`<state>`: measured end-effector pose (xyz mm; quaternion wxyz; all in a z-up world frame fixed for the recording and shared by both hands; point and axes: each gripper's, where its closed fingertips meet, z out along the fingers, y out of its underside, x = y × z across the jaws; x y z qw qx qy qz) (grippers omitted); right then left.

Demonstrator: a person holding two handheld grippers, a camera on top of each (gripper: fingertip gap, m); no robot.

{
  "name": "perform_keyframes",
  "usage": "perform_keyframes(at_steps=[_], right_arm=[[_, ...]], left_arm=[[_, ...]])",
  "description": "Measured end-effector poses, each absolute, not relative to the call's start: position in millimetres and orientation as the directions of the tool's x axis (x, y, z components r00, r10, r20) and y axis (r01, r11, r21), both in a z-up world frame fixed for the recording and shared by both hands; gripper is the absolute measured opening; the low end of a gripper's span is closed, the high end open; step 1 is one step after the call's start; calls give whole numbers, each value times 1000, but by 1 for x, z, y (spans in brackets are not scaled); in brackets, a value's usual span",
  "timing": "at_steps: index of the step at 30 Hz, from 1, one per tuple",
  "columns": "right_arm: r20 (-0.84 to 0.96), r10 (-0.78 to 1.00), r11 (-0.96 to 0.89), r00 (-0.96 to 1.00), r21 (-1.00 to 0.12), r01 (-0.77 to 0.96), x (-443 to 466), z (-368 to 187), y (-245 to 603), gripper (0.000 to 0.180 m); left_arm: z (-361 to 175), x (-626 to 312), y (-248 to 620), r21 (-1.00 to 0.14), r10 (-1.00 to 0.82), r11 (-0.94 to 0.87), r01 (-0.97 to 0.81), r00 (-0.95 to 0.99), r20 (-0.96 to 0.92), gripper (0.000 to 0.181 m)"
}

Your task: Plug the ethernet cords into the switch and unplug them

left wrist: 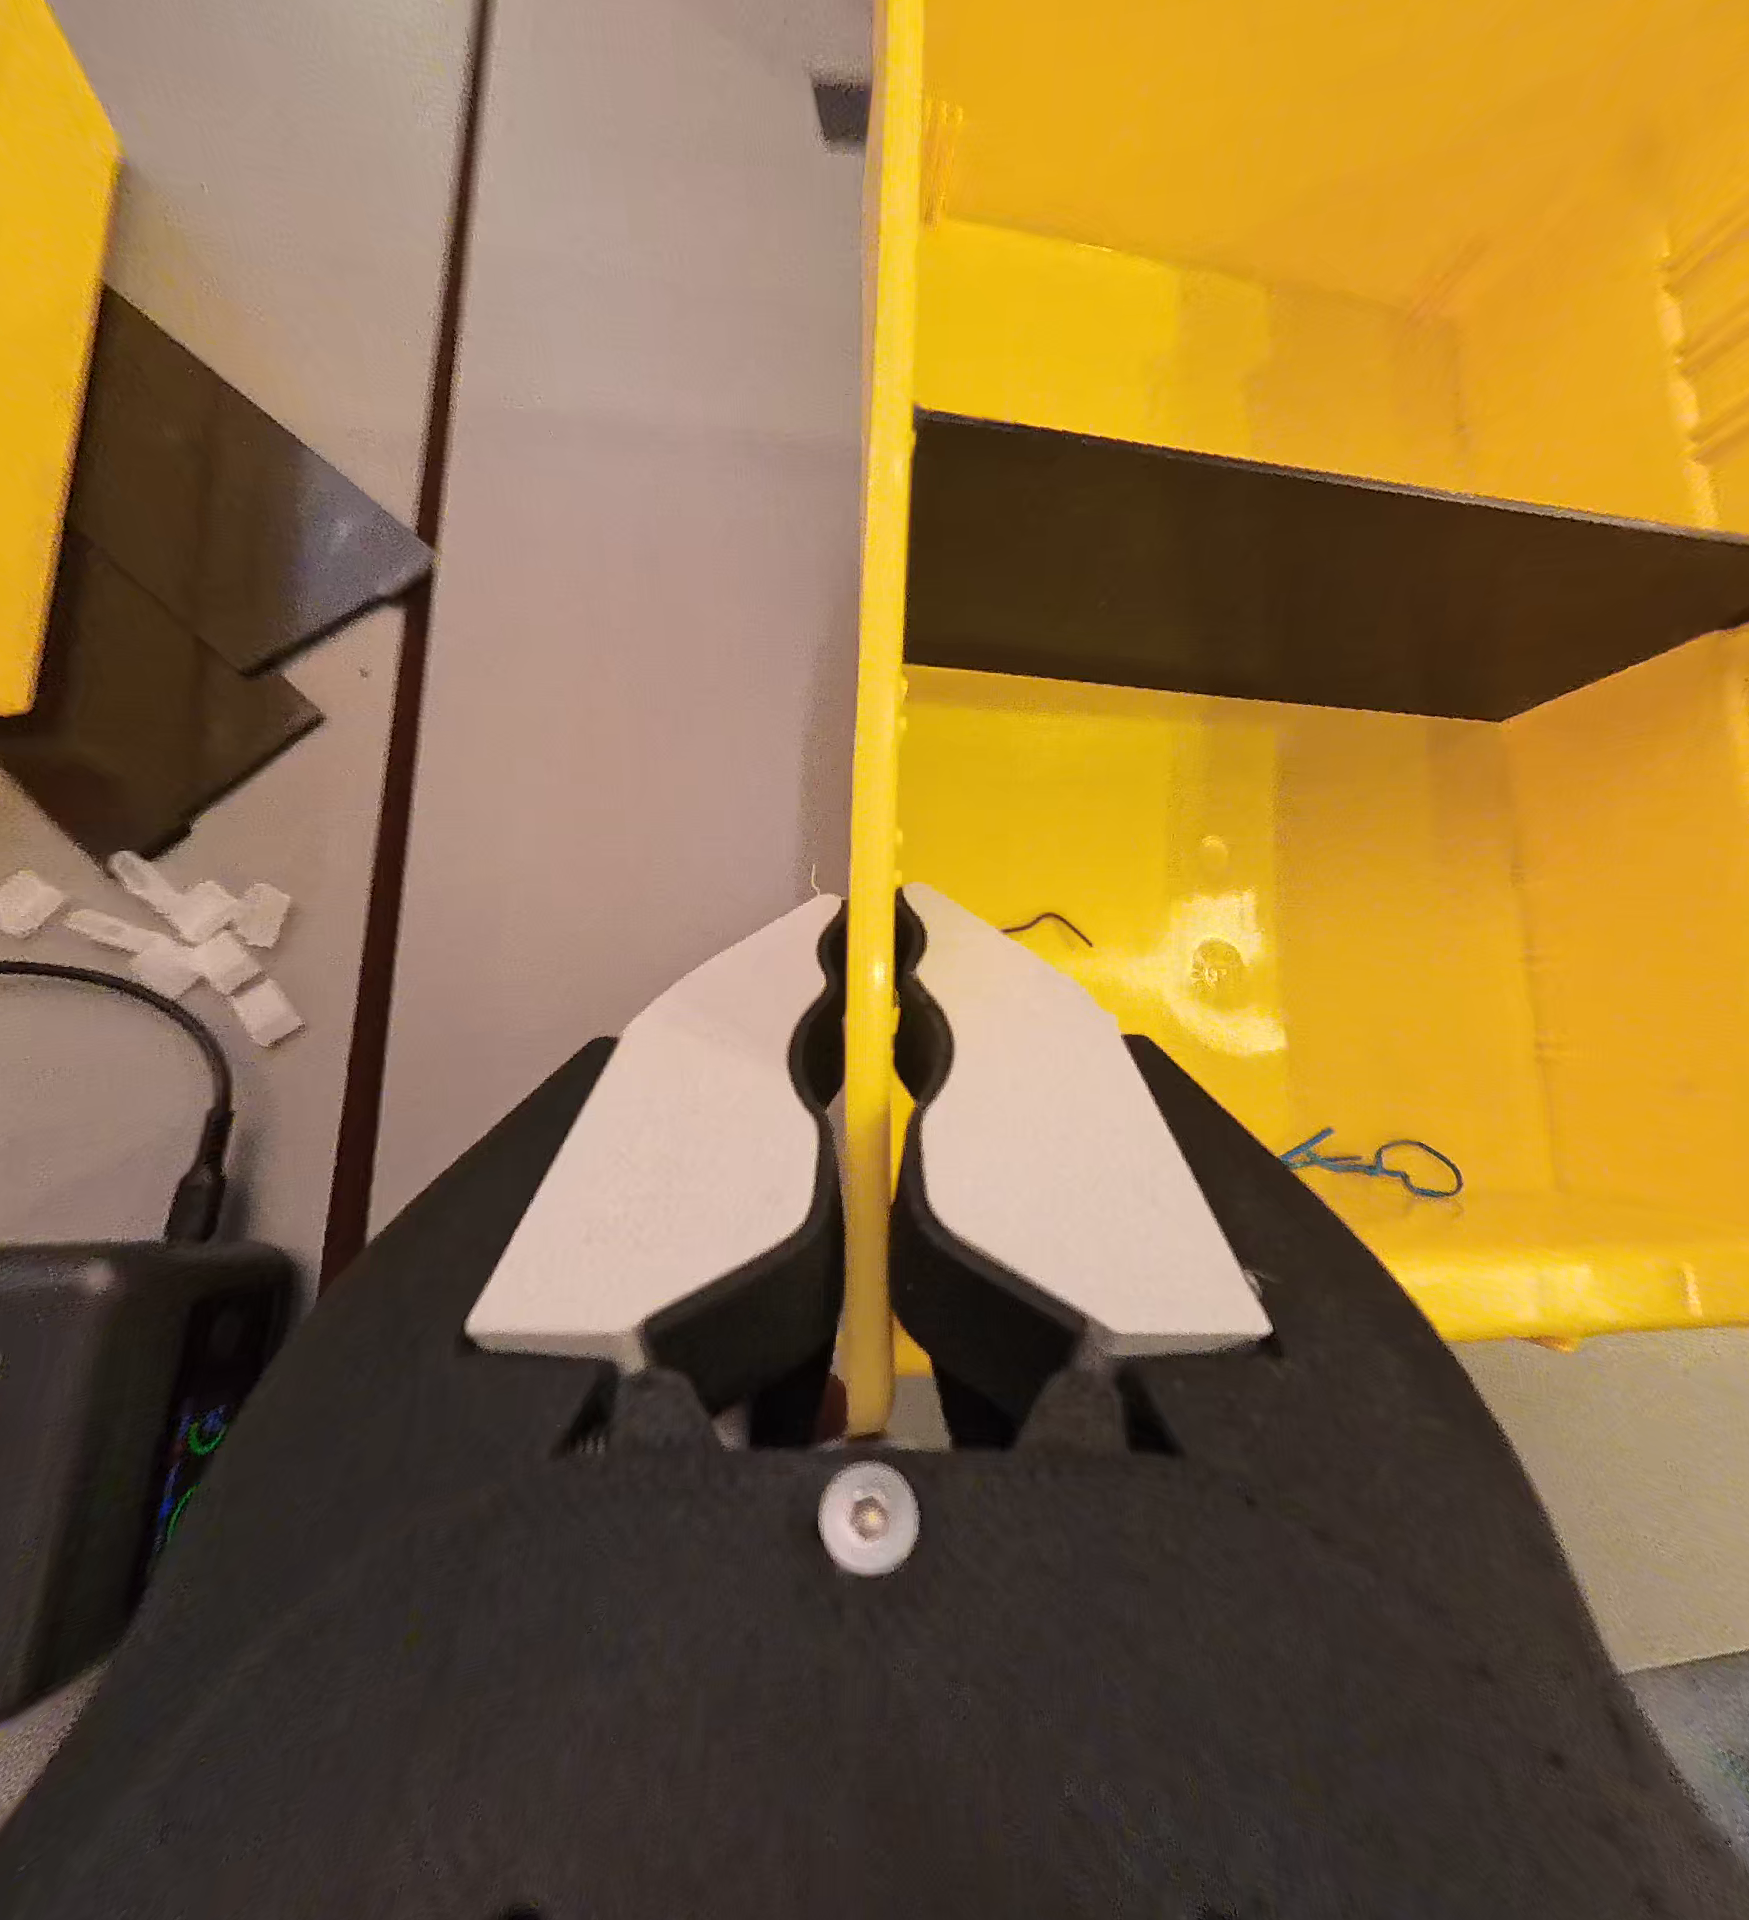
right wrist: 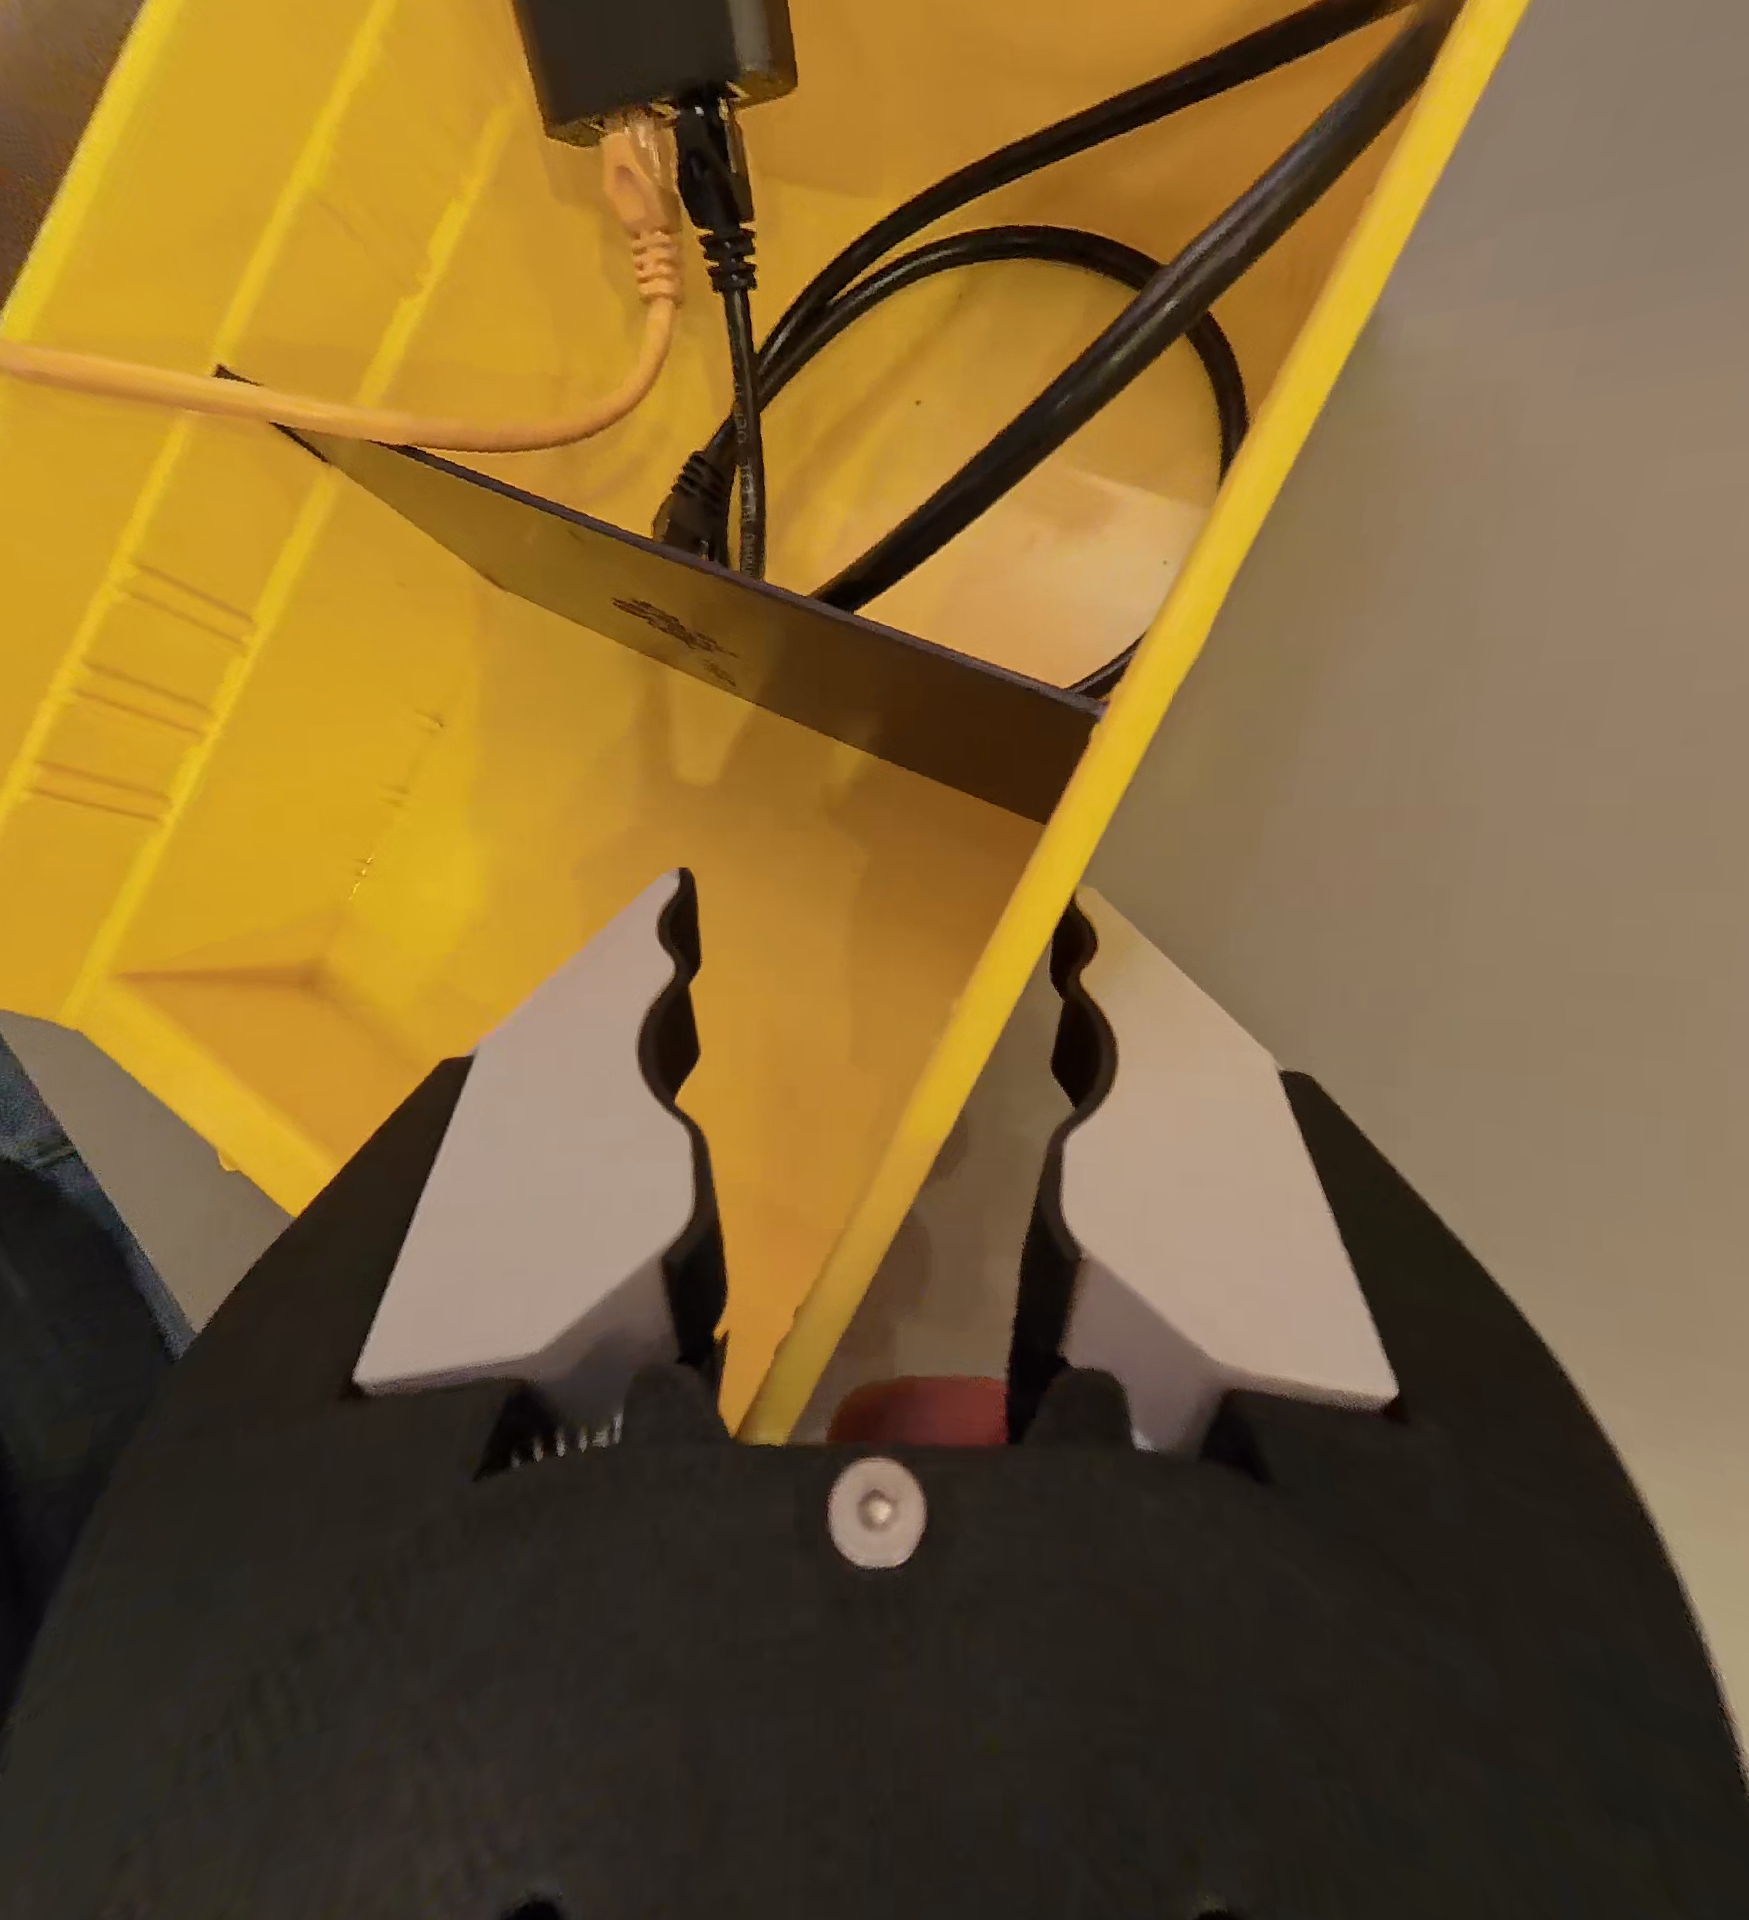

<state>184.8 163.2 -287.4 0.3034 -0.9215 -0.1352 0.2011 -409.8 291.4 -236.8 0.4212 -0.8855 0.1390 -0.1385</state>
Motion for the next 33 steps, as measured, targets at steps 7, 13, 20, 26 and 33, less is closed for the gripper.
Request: perform_keyframes(at_steps=[7, 13, 20, 26, 33], right_arm=[[-355, 454, -754, 817, -642, 140, 75, -281, 196, 104], [-399, 540, -732, 741, -658, 179, -41, -277, 218, 129], [-477, 653, -699, 588, -678, 226, -155, -264, 220, 146], [-440, 661, -632, 608, -763, 136, -130, -224, 216, 149], [-445, 674, -470, 590, -874, -121, -7, -121, 158, 138]], left_arm=[[-163, -453, 266, -890, -268, -449, 84, 937, 224, 4], [-122, -466, 250, -924, -262, -364, 114, 940, 219, 4], [-94, -450, 240, -945, -310, -316, 84, 932, 186, 4], [-78, -385, 230, -957, -413, -288, 38, 897, 160, 4], [-106, -220, 220, -948, -590, -286, -138, 805, 61, 4]])
